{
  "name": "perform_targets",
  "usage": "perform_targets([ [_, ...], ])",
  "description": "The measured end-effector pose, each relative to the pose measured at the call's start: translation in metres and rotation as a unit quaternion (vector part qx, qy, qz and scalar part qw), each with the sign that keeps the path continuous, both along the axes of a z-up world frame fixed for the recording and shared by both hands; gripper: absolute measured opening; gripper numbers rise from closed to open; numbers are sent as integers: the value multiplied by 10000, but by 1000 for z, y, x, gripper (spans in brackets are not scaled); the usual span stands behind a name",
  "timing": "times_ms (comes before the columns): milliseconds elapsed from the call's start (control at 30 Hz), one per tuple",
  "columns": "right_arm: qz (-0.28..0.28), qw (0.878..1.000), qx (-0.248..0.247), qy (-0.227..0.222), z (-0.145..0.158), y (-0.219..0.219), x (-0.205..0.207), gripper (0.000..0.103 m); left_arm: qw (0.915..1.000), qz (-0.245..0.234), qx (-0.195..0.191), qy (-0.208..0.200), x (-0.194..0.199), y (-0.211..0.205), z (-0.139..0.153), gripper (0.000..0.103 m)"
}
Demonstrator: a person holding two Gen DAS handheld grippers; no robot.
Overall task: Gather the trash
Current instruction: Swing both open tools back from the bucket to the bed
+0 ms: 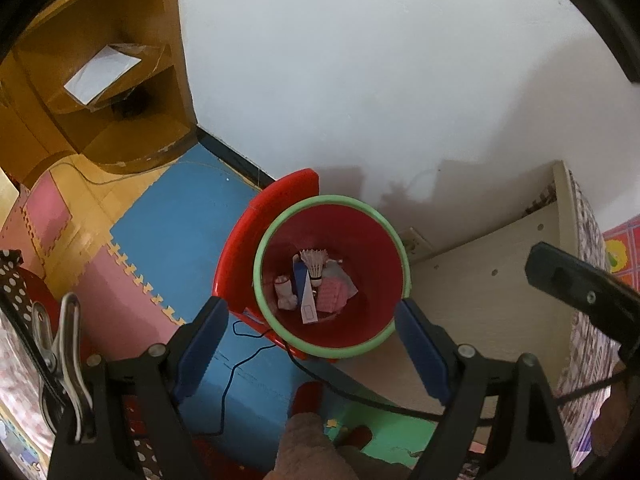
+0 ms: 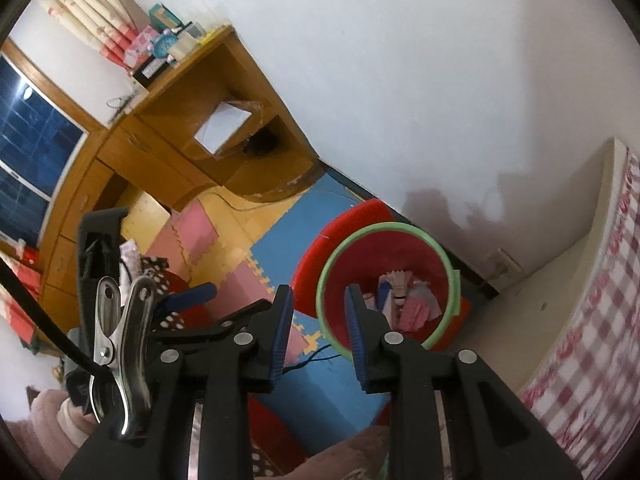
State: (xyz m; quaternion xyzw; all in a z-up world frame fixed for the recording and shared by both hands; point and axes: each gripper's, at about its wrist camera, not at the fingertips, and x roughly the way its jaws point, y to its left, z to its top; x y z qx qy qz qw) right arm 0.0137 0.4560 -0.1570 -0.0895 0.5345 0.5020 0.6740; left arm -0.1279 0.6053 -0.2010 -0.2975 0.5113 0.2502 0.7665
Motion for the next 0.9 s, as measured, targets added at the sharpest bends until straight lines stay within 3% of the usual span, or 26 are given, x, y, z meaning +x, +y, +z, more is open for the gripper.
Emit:
perform_targets([
  [433,-195,9985,502,-46,42,-70,-35,28,9996,-120,197,-135,-6,-18,40,89],
  [900,-712,9920,1036,-108,80,-178,-64,28,9951,-774,603,-111,1,-90,92,89],
])
